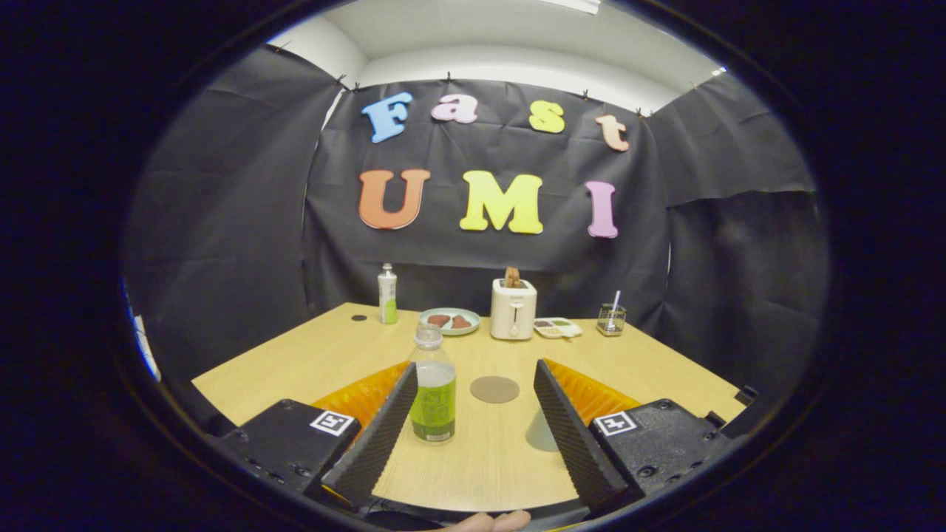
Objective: Take the bottle from table, then pour the juice into the cup, finally place the bottle on the coaster
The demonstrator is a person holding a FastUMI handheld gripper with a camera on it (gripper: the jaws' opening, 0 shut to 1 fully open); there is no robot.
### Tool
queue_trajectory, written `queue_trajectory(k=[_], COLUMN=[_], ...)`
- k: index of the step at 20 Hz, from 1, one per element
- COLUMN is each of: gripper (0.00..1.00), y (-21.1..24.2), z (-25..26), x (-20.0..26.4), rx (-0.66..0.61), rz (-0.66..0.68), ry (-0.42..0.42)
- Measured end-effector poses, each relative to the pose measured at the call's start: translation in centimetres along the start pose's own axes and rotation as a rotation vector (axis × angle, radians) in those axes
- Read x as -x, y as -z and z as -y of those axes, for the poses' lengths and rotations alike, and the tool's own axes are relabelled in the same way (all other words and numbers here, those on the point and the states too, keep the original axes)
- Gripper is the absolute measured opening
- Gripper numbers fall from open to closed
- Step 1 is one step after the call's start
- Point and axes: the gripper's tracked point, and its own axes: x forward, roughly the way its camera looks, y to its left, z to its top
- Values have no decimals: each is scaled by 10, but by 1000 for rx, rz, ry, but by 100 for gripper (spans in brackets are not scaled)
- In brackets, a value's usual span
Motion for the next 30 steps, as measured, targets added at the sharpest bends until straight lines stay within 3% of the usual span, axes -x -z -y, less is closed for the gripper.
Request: queue_trajectory(k=[6,22,27,30], gripper=[100,100,100,100], y=[24,49,54,54], z=[-32,-51,-56,-50], x=[-41,-128,-143,-147], rx=[18,19,13,38], rz=[-56,-123,-114,-106], ry=[-36,42,30,78])
